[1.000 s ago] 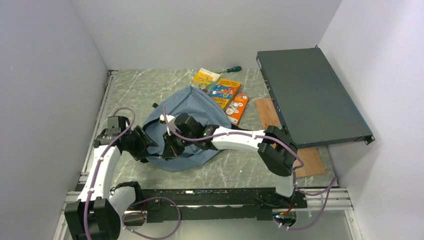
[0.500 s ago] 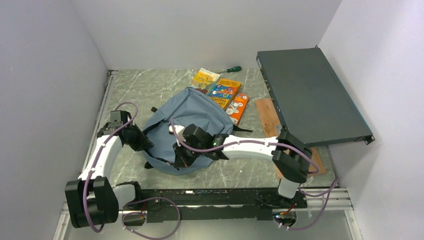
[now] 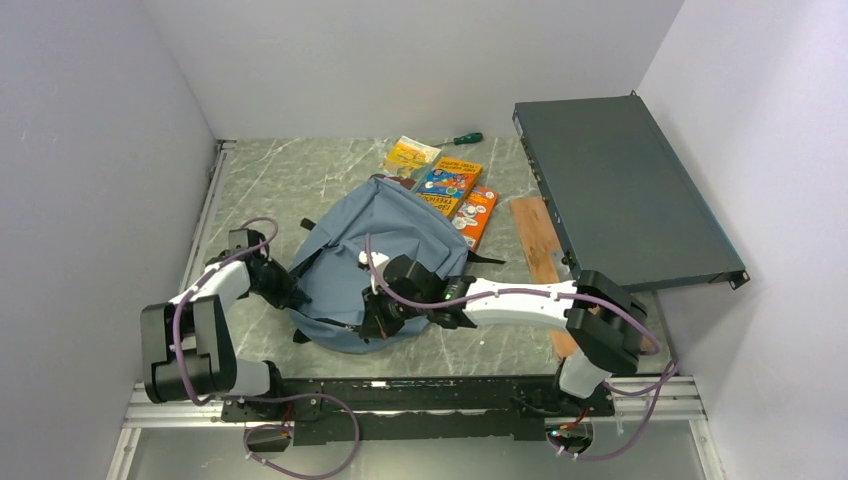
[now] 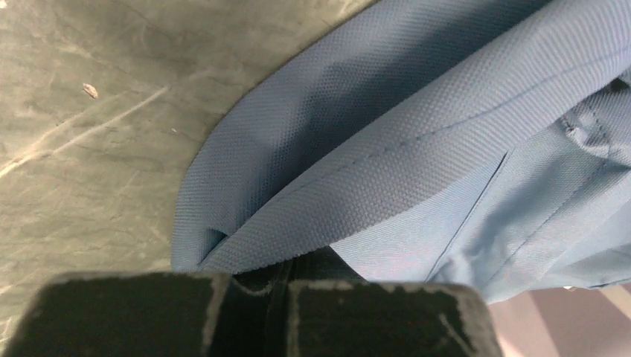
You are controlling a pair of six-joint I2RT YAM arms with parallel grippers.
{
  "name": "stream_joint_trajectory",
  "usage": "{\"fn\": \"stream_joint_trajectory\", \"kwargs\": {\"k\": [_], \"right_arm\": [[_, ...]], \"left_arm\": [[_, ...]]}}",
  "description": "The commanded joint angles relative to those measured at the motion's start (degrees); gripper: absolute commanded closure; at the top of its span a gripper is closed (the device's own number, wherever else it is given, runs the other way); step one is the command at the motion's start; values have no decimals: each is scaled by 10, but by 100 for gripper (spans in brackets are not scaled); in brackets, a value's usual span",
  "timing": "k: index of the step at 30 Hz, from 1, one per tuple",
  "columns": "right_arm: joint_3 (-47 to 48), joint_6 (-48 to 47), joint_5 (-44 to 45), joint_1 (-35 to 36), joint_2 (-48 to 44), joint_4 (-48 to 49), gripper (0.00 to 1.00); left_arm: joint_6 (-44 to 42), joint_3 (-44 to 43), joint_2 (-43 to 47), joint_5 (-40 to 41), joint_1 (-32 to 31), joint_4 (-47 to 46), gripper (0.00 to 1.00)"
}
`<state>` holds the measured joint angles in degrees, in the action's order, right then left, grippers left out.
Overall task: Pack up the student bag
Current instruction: Unzip the student bag at the center of the board.
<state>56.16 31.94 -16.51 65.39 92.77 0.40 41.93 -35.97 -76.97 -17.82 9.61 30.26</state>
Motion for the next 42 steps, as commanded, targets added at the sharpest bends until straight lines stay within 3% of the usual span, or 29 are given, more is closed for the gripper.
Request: {"fn": "stream_joint_trajectory", "kwargs": {"k": [1, 13, 34, 37, 39, 42], "right_arm": [[-25, 16, 27, -12, -40, 11, 100], [-144, -5, 59, -60, -140, -58, 100], [-204, -6, 107, -73, -94, -49, 100], [-188, -8, 133, -73, -87, -88, 100], [-173, -17, 121, -73, -90, -107, 97], [-171, -13, 71, -74, -130, -98, 68]], "left_arm": [[16, 12, -38, 48, 25, -19, 100], [-5, 6, -46, 72, 52, -17, 100], [-36, -21, 50, 54, 52, 34, 98], [-56, -33, 91, 36, 52, 50, 89], [-74, -40, 127, 17, 49, 55, 77], [-95, -37, 184, -51, 37, 39, 49]]}}
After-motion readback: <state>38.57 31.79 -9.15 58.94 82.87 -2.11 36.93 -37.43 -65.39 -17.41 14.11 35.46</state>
